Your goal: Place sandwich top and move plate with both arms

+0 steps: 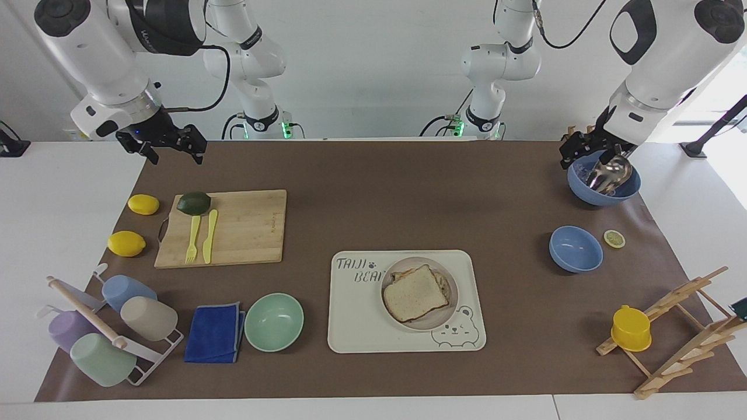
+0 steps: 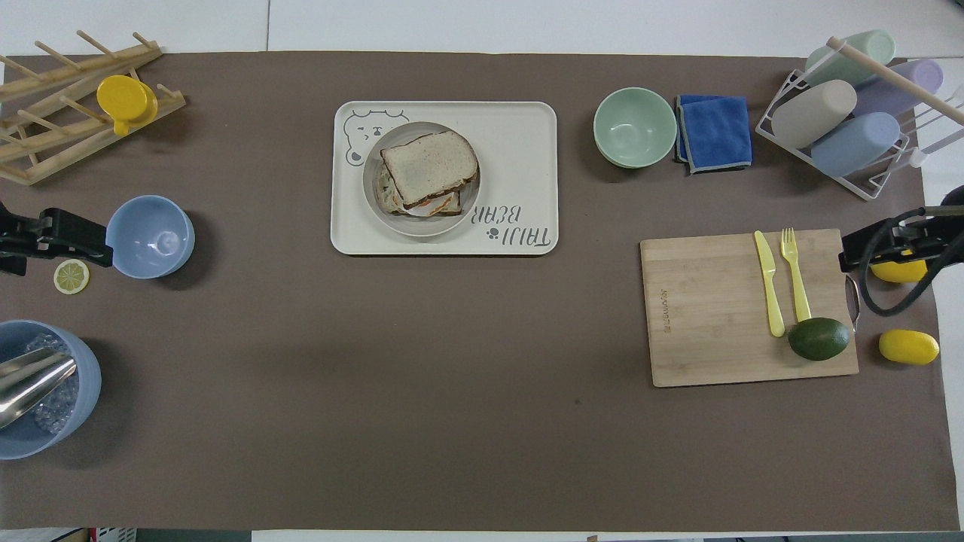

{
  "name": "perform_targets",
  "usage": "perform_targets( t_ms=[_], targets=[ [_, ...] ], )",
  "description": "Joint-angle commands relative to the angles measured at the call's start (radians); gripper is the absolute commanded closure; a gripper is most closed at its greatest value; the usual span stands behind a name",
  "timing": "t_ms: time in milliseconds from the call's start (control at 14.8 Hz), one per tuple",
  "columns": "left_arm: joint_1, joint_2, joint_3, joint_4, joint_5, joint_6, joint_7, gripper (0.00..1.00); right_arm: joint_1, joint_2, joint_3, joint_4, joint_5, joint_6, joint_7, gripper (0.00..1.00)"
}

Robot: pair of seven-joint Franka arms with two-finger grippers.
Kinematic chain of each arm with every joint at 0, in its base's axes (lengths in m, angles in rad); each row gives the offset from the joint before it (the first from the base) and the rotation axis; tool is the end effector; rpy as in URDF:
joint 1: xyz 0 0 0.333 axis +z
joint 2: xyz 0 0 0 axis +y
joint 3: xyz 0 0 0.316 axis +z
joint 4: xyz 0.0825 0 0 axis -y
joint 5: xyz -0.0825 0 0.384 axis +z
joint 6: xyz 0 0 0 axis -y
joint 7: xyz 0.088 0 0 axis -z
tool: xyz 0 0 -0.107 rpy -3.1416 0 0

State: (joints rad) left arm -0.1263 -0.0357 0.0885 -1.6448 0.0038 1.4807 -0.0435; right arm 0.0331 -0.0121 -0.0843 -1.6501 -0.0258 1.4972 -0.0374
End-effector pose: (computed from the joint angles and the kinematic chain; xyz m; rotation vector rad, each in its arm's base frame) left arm 0.5313 -0.0188 0.6020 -3.1293 -0.0087 0.2012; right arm 0.5386 -0.0308 0.5882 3.1151 -0.0215 -0.2212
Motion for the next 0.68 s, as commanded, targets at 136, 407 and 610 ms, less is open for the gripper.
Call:
perform_targets(
  t_ms=[136, 407, 610],
  targets=[
    [0.051, -0.008, -0.021, 0.003, 0.015, 0.02, 0.05, 0.0, -0.007, -0.009, 0.005, -0.002, 0.023, 0.002, -0.013, 0.0],
    [0.047, 0.014, -0.016, 0.063, -0.001, 0.004, 0.048, 0.0, -0.006, -0.009, 0.005, -0.002, 0.023, 0.002, -0.013, 0.0],
    [0.045, 0.003, -0.018, 0.051, -0.001, 0.009, 0.05, 0.0, -0.007, -0.009, 0.005, -0.002, 0.023, 0.002, -0.013, 0.0]
  ],
)
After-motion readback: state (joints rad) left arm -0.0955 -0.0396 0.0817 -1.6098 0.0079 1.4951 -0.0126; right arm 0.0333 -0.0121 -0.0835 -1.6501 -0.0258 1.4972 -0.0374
